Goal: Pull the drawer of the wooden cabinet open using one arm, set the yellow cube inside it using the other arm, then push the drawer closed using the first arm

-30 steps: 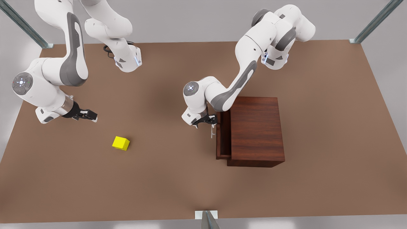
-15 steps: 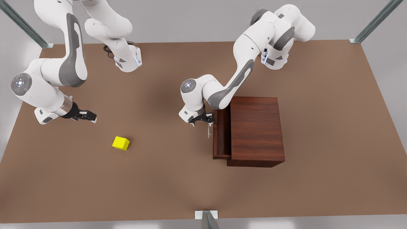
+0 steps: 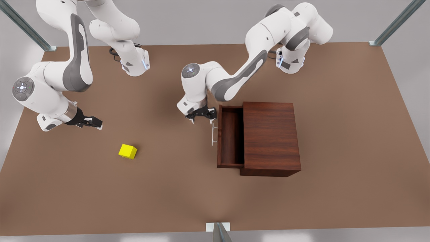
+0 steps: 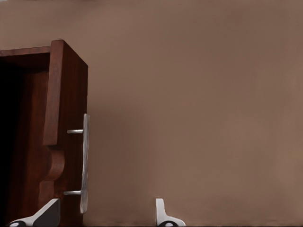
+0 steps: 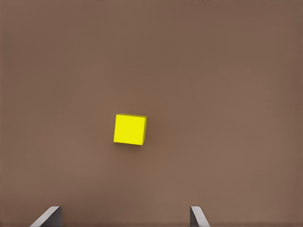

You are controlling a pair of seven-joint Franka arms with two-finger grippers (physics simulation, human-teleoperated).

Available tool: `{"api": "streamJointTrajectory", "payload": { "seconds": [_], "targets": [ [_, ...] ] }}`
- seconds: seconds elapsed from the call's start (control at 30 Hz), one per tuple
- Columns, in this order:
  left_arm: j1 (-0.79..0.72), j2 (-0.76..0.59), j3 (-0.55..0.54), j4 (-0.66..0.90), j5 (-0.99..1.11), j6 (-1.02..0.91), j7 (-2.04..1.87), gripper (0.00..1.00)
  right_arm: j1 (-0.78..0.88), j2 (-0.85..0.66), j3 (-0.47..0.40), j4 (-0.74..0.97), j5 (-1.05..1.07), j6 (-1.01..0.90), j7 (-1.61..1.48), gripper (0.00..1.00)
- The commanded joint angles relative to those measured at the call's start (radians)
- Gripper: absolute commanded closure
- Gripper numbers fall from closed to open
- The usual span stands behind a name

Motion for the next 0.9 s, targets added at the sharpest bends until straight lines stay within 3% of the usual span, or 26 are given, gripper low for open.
{"api": "streamJointTrajectory", "payload": {
  "seconds": [0.0,0.03,0.1,0.13,0.17,0.2,0.23,0.27,0.3,0.37,0.43,0.6,0.87],
  "targets": [
    [0.000,-0.030,-0.021,0.045,-0.030,-0.265,-0.021,0.00,0.003,-0.001,0.000,0.001,0.001,0.000,0.030,0.00],
    [0.019,-0.114,-0.020,0.048,-0.045,-0.406,0.093,0.00,0.018,-0.001,0.000,0.012,0.001,0.000,0.049,0.00],
    [0.207,-0.235,-0.021,0.037,-0.068,-0.586,0.441,0.00,0.040,-0.001,0.005,0.036,0.001,-0.003,0.061,0.00],
    [0.474,-0.337,-0.020,-0.061,-0.174,-0.586,0.760,0.00,0.066,-0.001,0.022,0.085,0.001,-0.060,0.118,0.00],
    [0.692,-0.482,-0.018,-0.292,-0.315,-0.421,0.884,0.00,0.109,0.005,0.023,0.111,-0.004,-0.066,0.236,0.00],
    [0.801,-0.730,-0.012,-0.697,-0.371,-0.092,0.953,0.00,0.182,0.054,0.022,0.153,-0.077,-0.072,0.473,0.00],
    [0.810,-0.760,0.031,-0.734,-0.358,-0.075,0.943,0.00,0.201,0.094,0.019,0.196,-0.084,-0.101,0.789,0.00],
    [0.822,-0.704,0.043,-0.617,-0.343,-0.142,0.987,0.00,0.198,0.125,0.019,0.196,-0.080,-0.091,0.978,0.00],
    [0.870,-0.609,0.049,-0.432,-0.303,-0.333,1.079,0.00,0.187,0.165,0.010,0.203,-0.082,-0.039,1.278,0.00],
    [0.956,-0.748,0.077,-0.762,-0.389,-0.023,1.075,0.00,0.173,0.199,0.008,0.200,-0.116,0.032,1.370,0.00],
    [0.922,-0.693,0.069,-0.674,-0.372,-0.087,1.078,0.00,0.118,0.179,0.010,0.113,0.004,0.170,1.359,0.00],
    [0.896,-0.653,0.074,-0.681,-0.381,-0.111,1.050,0.00,0.116,0.091,-0.027,-0.188,0.073,0.474,1.431,0.00],
    [0.898,-0.655,0.079,-0.681,-0.414,-0.143,1.052,0.00,0.109,0.186,-0.066,-0.229,0.154,0.606,1.502,0.00]
  ]
}}
